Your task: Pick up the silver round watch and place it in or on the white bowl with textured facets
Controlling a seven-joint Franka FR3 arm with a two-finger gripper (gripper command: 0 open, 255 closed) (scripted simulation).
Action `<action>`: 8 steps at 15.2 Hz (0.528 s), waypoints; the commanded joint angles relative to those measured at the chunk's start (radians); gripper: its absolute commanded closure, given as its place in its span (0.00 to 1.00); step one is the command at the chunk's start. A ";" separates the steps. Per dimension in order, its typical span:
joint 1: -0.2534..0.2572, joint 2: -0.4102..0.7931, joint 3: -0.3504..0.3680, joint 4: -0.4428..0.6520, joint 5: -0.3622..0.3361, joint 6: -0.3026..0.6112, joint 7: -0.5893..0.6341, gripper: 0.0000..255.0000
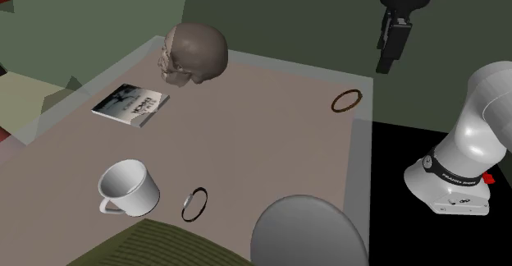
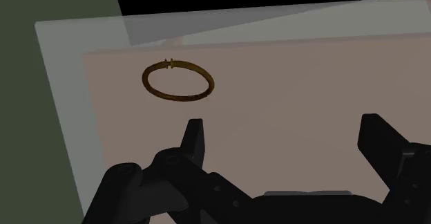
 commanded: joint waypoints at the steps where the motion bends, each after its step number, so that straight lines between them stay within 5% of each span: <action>1: 0.000 0.000 0.000 0.000 0.000 0.000 0.000 0.00; 8: 0.041 0.192 0.098 0.029 0.013 0.199 0.071 0.00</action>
